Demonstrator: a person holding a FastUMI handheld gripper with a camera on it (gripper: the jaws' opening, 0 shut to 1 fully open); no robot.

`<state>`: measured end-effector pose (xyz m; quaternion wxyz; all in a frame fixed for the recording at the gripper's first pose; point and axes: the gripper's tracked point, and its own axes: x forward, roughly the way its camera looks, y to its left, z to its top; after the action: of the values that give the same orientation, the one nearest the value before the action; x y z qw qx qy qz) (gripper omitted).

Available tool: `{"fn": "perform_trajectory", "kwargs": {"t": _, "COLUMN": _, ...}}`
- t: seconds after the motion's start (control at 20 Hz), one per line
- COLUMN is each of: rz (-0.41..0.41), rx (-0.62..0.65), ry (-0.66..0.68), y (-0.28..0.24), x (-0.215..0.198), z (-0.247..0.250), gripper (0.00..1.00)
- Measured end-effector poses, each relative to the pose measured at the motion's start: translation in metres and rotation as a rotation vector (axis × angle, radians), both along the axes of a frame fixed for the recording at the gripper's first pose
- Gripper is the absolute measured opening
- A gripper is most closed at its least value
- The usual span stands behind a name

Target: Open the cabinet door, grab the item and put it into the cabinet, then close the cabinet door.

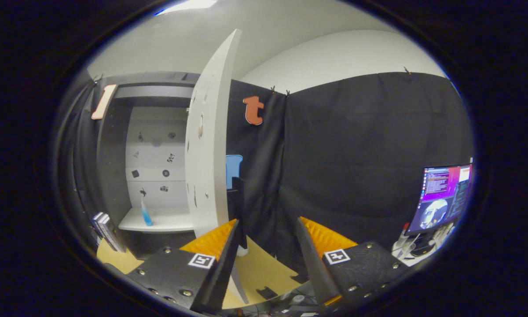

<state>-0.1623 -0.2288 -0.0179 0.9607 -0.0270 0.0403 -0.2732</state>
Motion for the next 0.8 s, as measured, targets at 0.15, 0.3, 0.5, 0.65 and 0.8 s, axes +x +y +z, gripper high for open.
{"fn": "perform_trajectory", "kwargs": {"t": 0.15, "rz": 0.011, "rx": 0.003, "ry": 0.028, "y": -0.007, "x": 0.015, "z": -0.004, "gripper": 0.77}}
{"fn": "perform_trajectory", "kwargs": {"t": 0.3, "rz": 0.040, "rx": 0.014, "ry": 0.042, "y": -0.005, "x": 0.022, "z": -0.004, "gripper": 0.76}}
{"fn": "perform_trajectory", "kwargs": {"t": 0.5, "rz": 0.115, "rx": 0.035, "ry": 0.059, "y": 0.007, "x": 0.027, "z": -0.002, "gripper": 0.73}}
{"fn": "perform_trajectory", "kwargs": {"t": 0.65, "rz": 0.147, "rx": 0.028, "ry": 0.067, "y": 0.020, "x": 0.031, "z": 0.001, "gripper": 0.72}}
{"fn": "perform_trajectory", "kwargs": {"t": 0.8, "rz": 0.203, "rx": 0.059, "ry": 0.075, "y": 0.043, "x": 0.031, "z": 0.000, "gripper": 0.72}}
